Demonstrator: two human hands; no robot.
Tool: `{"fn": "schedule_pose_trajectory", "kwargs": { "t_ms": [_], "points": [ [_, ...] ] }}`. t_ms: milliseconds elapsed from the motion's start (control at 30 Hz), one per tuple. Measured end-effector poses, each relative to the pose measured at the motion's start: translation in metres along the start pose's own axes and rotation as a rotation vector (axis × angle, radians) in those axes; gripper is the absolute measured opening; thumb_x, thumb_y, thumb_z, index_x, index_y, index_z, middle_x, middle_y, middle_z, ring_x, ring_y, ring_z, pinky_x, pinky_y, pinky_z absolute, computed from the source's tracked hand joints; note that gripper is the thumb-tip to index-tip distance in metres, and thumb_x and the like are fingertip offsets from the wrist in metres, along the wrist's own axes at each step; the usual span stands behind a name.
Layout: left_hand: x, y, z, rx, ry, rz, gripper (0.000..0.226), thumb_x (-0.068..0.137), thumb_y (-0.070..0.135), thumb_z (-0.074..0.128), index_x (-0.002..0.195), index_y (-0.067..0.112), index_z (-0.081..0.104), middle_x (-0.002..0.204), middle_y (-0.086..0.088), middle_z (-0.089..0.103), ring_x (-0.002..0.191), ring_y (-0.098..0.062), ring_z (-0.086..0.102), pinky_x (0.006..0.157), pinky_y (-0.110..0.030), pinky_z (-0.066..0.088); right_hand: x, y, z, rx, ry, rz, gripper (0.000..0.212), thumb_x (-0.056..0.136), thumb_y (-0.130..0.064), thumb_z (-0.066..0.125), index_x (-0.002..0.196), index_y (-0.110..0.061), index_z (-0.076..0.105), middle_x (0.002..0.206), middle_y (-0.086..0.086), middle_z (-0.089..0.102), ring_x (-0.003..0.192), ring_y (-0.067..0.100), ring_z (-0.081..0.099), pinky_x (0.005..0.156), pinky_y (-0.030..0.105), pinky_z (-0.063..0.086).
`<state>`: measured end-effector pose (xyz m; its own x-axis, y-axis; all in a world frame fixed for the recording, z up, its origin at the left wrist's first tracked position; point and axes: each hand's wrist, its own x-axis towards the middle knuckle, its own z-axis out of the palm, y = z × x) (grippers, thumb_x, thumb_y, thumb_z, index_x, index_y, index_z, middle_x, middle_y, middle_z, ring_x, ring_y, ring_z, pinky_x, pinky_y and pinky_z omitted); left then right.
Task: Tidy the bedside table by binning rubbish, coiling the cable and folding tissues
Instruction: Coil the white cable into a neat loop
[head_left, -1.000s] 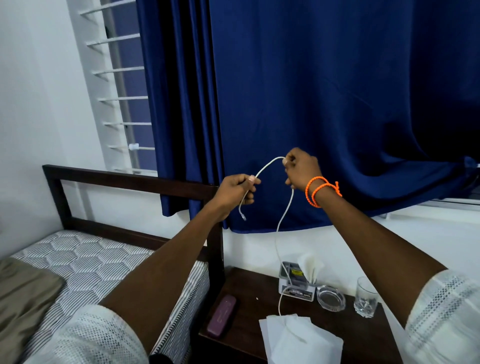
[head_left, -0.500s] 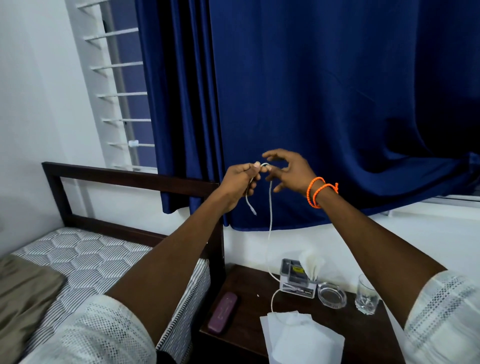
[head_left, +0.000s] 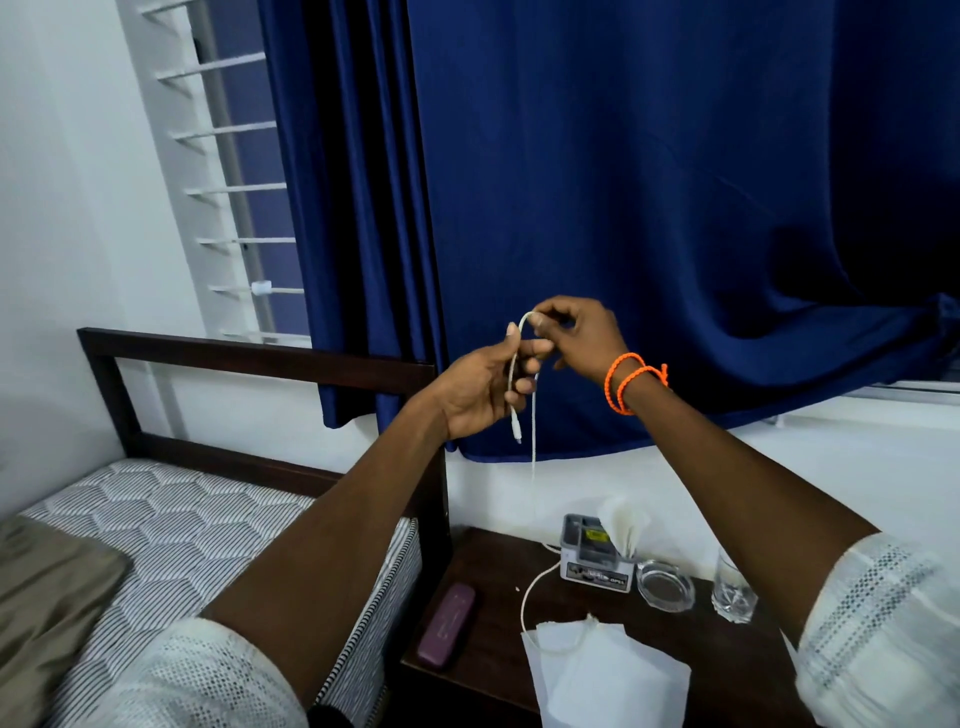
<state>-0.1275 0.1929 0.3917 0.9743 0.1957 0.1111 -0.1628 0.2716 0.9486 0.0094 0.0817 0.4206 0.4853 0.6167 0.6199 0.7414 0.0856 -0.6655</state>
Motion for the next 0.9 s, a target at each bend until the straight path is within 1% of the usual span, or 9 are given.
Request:
{"fn": "schedule_pose_trajectory", "kwargs": {
  "t_ms": [100, 233, 333, 400, 467, 533, 600, 733, 900],
  "points": [
    [-0.003, -0.001, 0.007, -0.014, -0.121, -0.023, 0.027, 0.106, 0.026, 0.05, 0.121, 0.01, 0.066, 0.09, 0.0, 0.061, 0.069, -0.01, 0.059, 0.058, -0.018, 0.051, 0.0, 0.003, 0.001, -0.014, 0.028, -0.004, 0.015, 0.095, -0.024, 0.065, 0.099, -0.012, 0.073, 0.088, 0.008, 0.074, 0.08, 0.026, 0.072, 0.06, 0.041, 0.062],
    [-0.003, -0.001, 0.011, -0.02, -0.241, -0.006, 0.026, 0.102, 0.003, 0.05, 0.122, 0.007, 0.067, 0.097, -0.005, 0.065, 0.079, -0.015, 0.065, 0.07, -0.023, 0.057, 0.002, 0.005, 0.0, 0.0, 0.035, 0.005, 0.016, 0.092, -0.027, 0.068, 0.095, -0.014, 0.077, 0.088, 0.0, 0.076, 0.084, 0.012, 0.071, 0.074, 0.026, 0.058],
    [-0.004, 0.004, 0.013, -0.033, -0.291, 0.047, 0.033, 0.1, -0.007, 0.046, 0.126, 0.005, 0.065, 0.106, -0.007, 0.071, 0.09, -0.018, 0.073, 0.076, -0.024, 0.059, -0.001, 0.003, 0.003, 0.037, -0.051, 0.049, 0.013, 0.089, -0.023, 0.066, 0.091, -0.023, 0.079, 0.081, -0.012, 0.074, 0.077, -0.005, 0.067, 0.067, 0.009, 0.052],
    [-0.003, 0.006, 0.015, -0.075, -0.279, 0.104, 0.041, 0.095, -0.017, 0.045, 0.123, 0.005, 0.066, 0.114, -0.011, 0.074, 0.106, -0.025, 0.074, 0.084, -0.029, 0.061, -0.001, 0.004, 0.006, 0.003, -0.089, 0.104, 0.027, 0.088, -0.019, 0.059, 0.071, -0.032, 0.075, 0.062, -0.017, 0.069, 0.062, -0.006, 0.064, 0.051, 0.004, 0.044],
    [0.001, 0.01, 0.017, -0.102, -0.247, 0.189, 0.051, 0.089, -0.026, 0.043, 0.122, 0.005, 0.067, 0.126, -0.016, 0.071, 0.122, -0.029, 0.068, 0.095, -0.034, 0.059, 0.001, 0.007, 0.008, -0.147, -0.113, 0.088, 0.029, 0.089, -0.015, 0.055, 0.064, -0.025, 0.066, 0.058, -0.012, 0.062, 0.065, 0.006, 0.063, 0.044, 0.006, 0.037],
    [0.006, 0.015, 0.018, -0.114, -0.2, 0.283, 0.063, 0.085, -0.031, 0.038, 0.13, 0.005, 0.062, 0.139, -0.017, 0.064, 0.132, -0.028, 0.06, 0.108, -0.037, 0.052, 0.004, 0.007, 0.012, -0.222, -0.127, 0.054, 0.014, 0.088, -0.014, 0.057, 0.079, -0.018, 0.067, 0.073, -0.005, 0.066, 0.074, 0.016, 0.063, 0.054, 0.017, 0.046],
    [0.012, 0.022, 0.016, -0.107, -0.111, 0.357, 0.073, 0.082, -0.034, 0.033, 0.14, 0.003, 0.054, 0.147, -0.016, 0.058, 0.139, -0.027, 0.054, 0.115, -0.037, 0.045, 0.004, 0.006, 0.015, -0.145, -0.146, 0.065, 0.014, 0.085, -0.022, 0.062, 0.074, -0.015, 0.067, 0.069, 0.0, 0.067, 0.064, 0.015, 0.062, 0.059, 0.028, 0.048],
    [0.018, 0.032, 0.007, -0.09, 0.099, 0.437, 0.078, 0.081, -0.033, 0.032, 0.148, 0.004, 0.046, 0.151, -0.014, 0.053, 0.144, -0.025, 0.048, 0.116, -0.034, 0.044, 0.0, 0.005, 0.019, 0.155, -0.349, 0.129, 0.012, 0.092, -0.021, 0.068, 0.081, -0.015, 0.067, 0.065, 0.005, 0.068, 0.06, 0.025, 0.071, 0.062, 0.038, 0.06],
    [0.016, 0.031, -0.001, 0.0, 0.322, 0.482, 0.074, 0.088, -0.029, 0.038, 0.155, 0.002, 0.033, 0.156, -0.017, 0.046, 0.147, -0.029, 0.043, 0.118, -0.037, 0.041, -0.004, -0.002, 0.025, 0.199, -0.49, 0.15, 0.011, 0.093, -0.016, 0.065, 0.1, -0.007, 0.067, 0.068, 0.009, 0.06, 0.052, 0.018, 0.061, 0.055, 0.035, 0.058]
  ]
}}
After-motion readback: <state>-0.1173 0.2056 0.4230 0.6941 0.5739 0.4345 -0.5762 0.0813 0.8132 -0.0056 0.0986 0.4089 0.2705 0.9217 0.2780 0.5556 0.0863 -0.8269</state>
